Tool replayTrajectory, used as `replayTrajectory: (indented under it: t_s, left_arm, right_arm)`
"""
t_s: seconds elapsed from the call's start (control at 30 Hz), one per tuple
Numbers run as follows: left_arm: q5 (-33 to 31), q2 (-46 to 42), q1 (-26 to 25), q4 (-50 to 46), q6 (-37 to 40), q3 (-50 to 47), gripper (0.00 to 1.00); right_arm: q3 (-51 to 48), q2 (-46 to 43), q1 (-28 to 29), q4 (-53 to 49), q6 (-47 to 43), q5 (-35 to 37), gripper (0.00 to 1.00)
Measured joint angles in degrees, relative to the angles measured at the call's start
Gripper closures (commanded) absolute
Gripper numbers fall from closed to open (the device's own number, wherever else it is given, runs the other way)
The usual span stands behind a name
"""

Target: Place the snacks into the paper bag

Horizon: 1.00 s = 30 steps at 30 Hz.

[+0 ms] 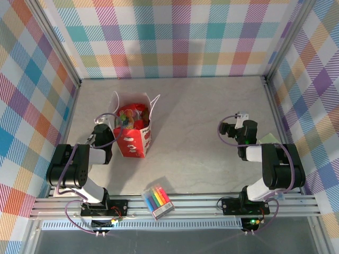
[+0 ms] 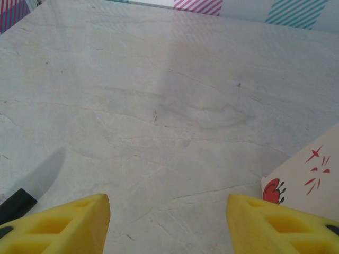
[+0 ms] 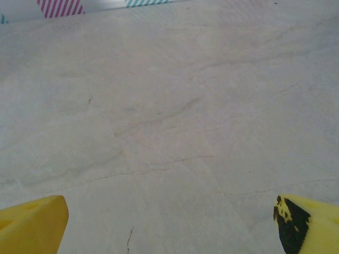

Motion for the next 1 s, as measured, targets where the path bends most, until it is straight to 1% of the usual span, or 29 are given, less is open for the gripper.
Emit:
replayTrajectory:
  t_s: [1.0]
  left_arm:
    - [-0.9, 0.0, 0.0, 3.0, 0.0, -1.4, 0.39]
  right_arm:
    - [0.0, 0.0, 0.0, 1.1, 0.0, 0.0, 0.01]
